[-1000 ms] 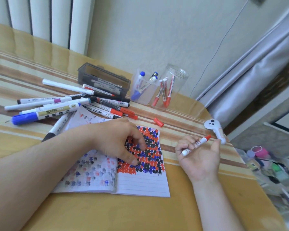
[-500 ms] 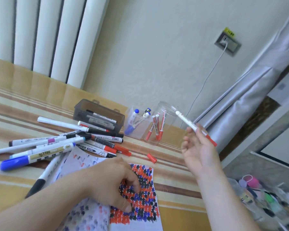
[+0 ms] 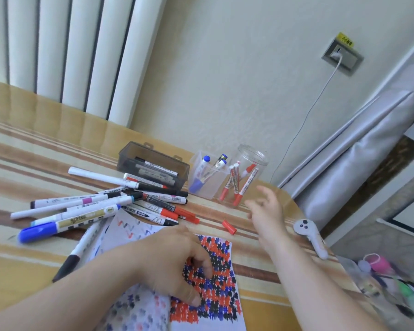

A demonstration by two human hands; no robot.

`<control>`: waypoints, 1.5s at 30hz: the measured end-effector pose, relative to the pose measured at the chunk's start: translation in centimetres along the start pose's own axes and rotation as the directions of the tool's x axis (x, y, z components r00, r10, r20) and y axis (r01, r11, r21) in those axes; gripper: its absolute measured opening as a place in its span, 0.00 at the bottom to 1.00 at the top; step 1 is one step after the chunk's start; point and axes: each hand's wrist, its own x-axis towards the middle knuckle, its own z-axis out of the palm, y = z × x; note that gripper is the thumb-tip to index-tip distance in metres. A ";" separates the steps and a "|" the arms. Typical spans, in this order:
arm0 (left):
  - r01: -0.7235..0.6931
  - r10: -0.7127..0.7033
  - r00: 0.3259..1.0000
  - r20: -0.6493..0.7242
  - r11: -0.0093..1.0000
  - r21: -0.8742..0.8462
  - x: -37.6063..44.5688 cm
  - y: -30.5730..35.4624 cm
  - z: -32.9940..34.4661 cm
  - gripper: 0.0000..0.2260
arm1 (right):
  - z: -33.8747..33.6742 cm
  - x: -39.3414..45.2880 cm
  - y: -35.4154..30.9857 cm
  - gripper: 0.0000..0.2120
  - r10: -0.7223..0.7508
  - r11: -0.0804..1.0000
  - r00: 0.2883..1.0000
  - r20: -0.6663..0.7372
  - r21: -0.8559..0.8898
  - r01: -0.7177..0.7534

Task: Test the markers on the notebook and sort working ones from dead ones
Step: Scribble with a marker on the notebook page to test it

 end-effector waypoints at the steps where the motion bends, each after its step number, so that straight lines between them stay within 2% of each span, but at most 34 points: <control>1: 0.004 -0.004 1.000 0.003 1.000 0.002 0.0 0.1 -0.1 0.22 | 0.7 -1.1 1.2 0.15 -0.036 0.984 0.997 0.064 -0.171 0.047; 3: 0.007 -0.007 1.000 0.008 1.000 0.003 0.0 0.1 -0.1 0.23 | 2.2 -2.2 2.8 0.11 -0.163 0.916 0.971 0.177 -0.339 0.216; 5: 0.004 -0.004 1.000 -0.001 1.000 -0.001 0.0 0.2 -0.1 0.23 | 4.1 -2.4 2.5 0.09 -0.274 0.826 0.914 0.299 -0.414 0.383; 8: 0.002 -0.002 1.000 -0.014 1.000 -0.027 0.0 0.3 -0.2 0.22 | 7.0 -2.4 1.1 0.17 -0.288 0.680 0.803 0.522 -0.478 0.556; 12: -0.007 0.007 1.000 -0.005 0.999 -0.031 -0.1 0.4 -0.5 0.22 | 8.9 -2.4 0.3 0.19 -0.271 0.591 0.743 0.612 -0.504 0.630; 15: -0.013 0.013 1.000 0.006 1.000 -0.024 -0.1 0.4 -0.5 0.22 | 8.9 -2.2 0.2 0.17 -0.291 0.610 0.742 0.604 -0.481 0.630; 18: -0.004 0.005 1.000 0.019 0.999 -0.039 -0.1 0.3 -0.5 0.22 | 8.4 -2.3 -0.3 0.16 -0.296 0.575 0.724 0.623 -0.490 0.656; 20: 0.033 -0.029 0.999 0.039 0.993 -0.110 -0.3 0.2 -0.7 0.20 | 7.4 -2.3 -0.8 0.15 -0.326 0.583 0.741 0.587 -0.492 0.647; 22: 0.082 -0.081 0.997 0.013 0.965 -0.250 -0.4 0.1 -0.9 0.17 | 5.6 -2.6 -1.0 0.12 -0.360 0.702 0.791 0.496 -0.414 0.579; 24: 0.115 -0.173 0.979 -0.108 0.907 -0.404 -0.2 0.0 -0.9 0.17 | 3.4 -3.8 -1.3 0.09 -0.347 0.867 0.841 0.416 -0.200 0.457; 25: 0.122 -0.231 0.957 -0.177 0.870 -0.477 0.0 0.0 -0.8 0.19 | 2.4 -4.7 -1.4 0.09 -0.330 0.912 0.848 0.415 -0.091 0.399; 27: 0.102 -0.319 0.909 -0.268 0.795 -0.598 0.3 -0.2 -0.6 0.23 | 1.3 -6.7 -1.3 0.09 -0.312 0.933 0.798 0.515 0.006 0.360; 29: 0.066 -0.331 0.895 -0.297 0.759 -0.648 0.5 -0.2 -0.4 0.15 | 1.2 -8.1 -0.5 0.09 -0.322 0.898 0.722 0.612 -0.043 0.437; 30: 0.053 -0.319 0.897 -0.306 0.764 -0.643 0.4 0.0 -0.4 0.10 | 1.2 -8.6 0.0 0.08 -0.337 0.869 0.703 0.627 -0.081 0.488; 32: 0.040 -0.284 0.897 -0.338 0.814 -0.579 0.3 0.4 -0.3 0.08 | 1.3 -8.9 0.7 0.06 -0.355 0.855 0.741 0.571 -0.123 0.504; 35: 0.024 -0.194 0.903 -0.383 0.913 -0.407 0.1 1.1 -0.1 0.07 | 1.0 -8.7 1.4 0.23 -0.385 0.896 0.825 0.414 -0.047 0.442; 37: -0.031 -0.079 0.915 -0.395 0.964 -0.265 0.0 1.9 -0.1 0.07 | 0.9 -8.6 0.9 0.26 -0.410 0.907 0.836 0.364 0.067 0.415; 40: -0.136 0.092 0.935 -0.341 0.985 -0.105 -0.1 2.9 0.1 0.05 | 1.0 -9.2 0.0 0.25 -0.406 0.914 0.768 0.495 0.245 0.325; 43: -0.136 0.107 0.946 -0.307 0.988 -0.074 -0.1 2.8 -0.1 0.04 | 1.2 -10.1 -0.1 0.20 -0.378 0.912 0.735 0.563 0.361 0.193; 45: -0.105 0.083 0.956 -0.282 0.993 -0.061 -0.4 2.4 -0.2 0.11 | 0.7 -10.3 0.1 0.18 -0.368 0.899 0.762 0.532 0.412 0.147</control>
